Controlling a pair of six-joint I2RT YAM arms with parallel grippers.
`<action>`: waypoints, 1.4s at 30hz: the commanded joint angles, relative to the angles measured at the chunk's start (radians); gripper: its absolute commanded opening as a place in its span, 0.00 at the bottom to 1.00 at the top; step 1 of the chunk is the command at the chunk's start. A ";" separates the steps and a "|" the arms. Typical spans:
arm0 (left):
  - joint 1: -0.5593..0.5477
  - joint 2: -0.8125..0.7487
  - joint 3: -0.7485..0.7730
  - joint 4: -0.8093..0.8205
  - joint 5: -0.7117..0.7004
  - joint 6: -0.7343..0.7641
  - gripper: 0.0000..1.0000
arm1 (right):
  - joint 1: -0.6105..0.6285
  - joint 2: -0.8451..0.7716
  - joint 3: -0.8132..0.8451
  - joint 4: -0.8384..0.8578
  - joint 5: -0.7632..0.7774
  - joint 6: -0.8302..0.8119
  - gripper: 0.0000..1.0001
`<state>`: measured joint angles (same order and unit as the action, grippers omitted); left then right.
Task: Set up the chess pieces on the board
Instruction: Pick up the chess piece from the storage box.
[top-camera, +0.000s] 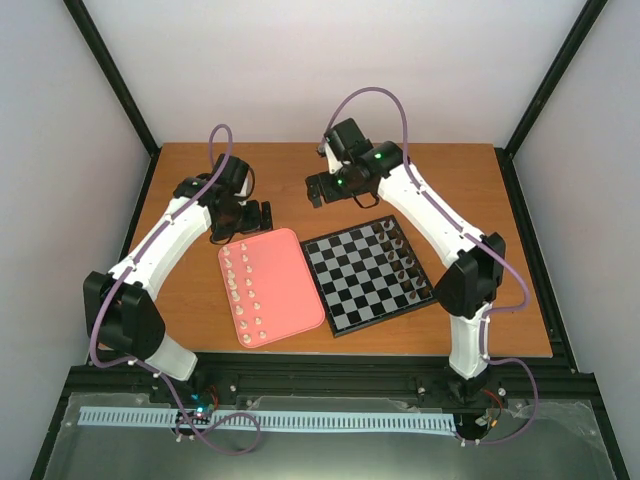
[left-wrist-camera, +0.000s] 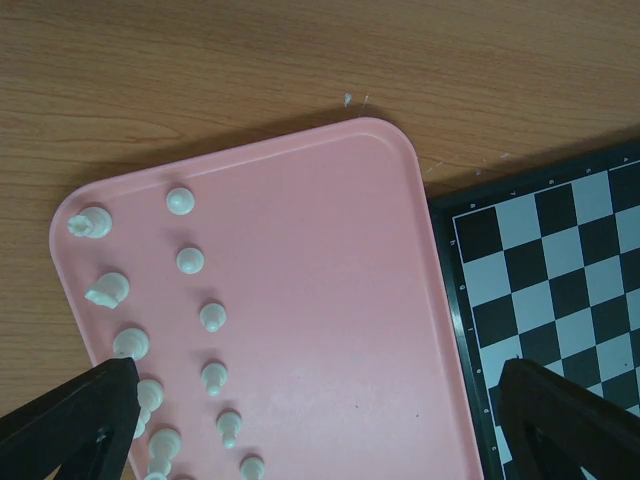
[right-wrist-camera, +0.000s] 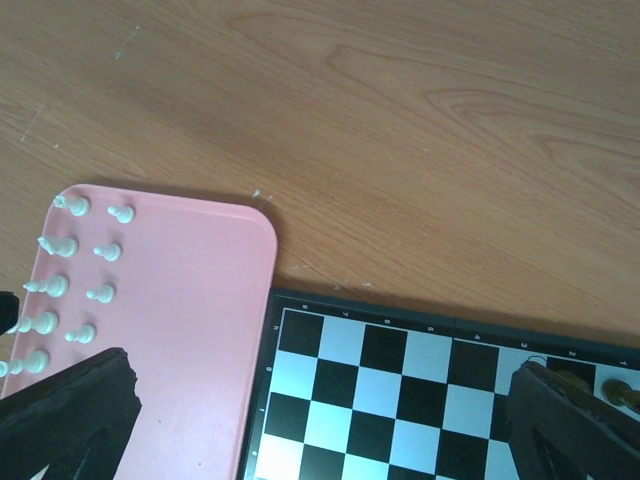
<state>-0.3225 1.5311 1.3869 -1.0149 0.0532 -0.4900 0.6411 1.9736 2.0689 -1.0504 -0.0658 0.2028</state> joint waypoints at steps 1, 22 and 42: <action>0.005 0.000 0.043 -0.010 -0.008 0.019 1.00 | 0.002 -0.058 -0.021 0.003 0.053 -0.002 1.00; 0.066 0.081 0.044 0.028 -0.039 -0.006 0.95 | -0.138 -0.203 -0.267 0.047 0.063 -0.031 0.99; 0.106 0.322 0.119 0.053 -0.016 -0.080 0.53 | -0.244 -0.264 -0.432 0.057 0.047 -0.110 0.63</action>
<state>-0.2142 1.8389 1.4673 -0.9653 0.0475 -0.5323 0.4088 1.7313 1.6493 -1.0054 0.0006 0.1139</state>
